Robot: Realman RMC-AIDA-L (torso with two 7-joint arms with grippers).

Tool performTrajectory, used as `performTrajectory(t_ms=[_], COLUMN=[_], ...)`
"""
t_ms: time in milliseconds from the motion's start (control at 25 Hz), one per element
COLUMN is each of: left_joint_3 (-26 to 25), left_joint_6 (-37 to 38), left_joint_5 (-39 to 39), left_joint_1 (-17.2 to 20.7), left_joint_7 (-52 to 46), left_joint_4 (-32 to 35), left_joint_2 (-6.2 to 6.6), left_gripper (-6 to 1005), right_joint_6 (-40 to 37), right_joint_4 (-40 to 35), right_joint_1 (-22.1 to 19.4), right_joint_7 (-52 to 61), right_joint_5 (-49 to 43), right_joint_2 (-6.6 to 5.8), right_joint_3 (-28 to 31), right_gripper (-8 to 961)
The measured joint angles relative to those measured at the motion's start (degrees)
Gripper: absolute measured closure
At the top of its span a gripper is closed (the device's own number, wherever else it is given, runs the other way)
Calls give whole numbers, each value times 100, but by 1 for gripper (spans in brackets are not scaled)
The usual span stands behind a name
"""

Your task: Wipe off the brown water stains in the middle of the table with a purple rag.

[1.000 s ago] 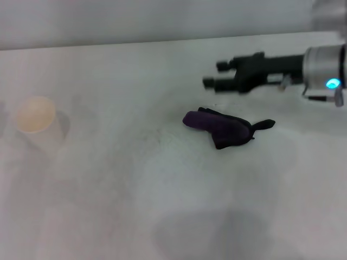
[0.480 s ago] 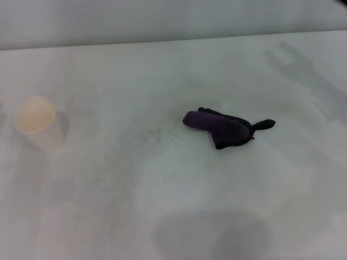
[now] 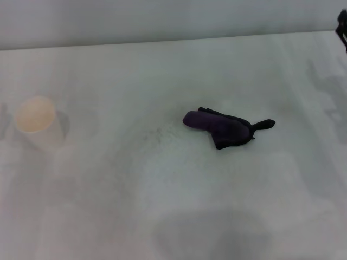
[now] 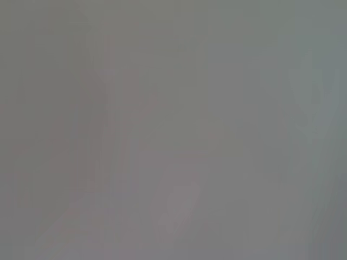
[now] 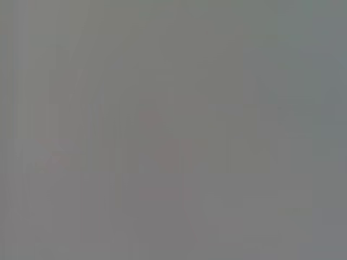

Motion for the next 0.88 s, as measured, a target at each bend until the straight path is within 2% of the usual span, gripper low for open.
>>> performTrajectory(t_ms=[80, 200, 880], left_joint_3=[3, 3, 169], left_joint_6=[-6, -32, -42], left_joint_5=[20, 21, 31], left_joint_1=[-2, -5, -18], left_joint_7=[0, -2, 421], left_joint_4=[5, 10, 26], left_joint_2=[-7, -20, -34], left_gripper=[112, 111, 111], right_joint_6=[-330, -584, -597], right_joint_4=[157, 311, 539], right_joint_1=[76, 145, 23], right_joint_7=[-396, -296, 252], right_joint_5=[7, 13, 31], right_joint_2=[4, 5, 10], right_joint_3=[148, 273, 289], right_gripper=[132, 131, 129])
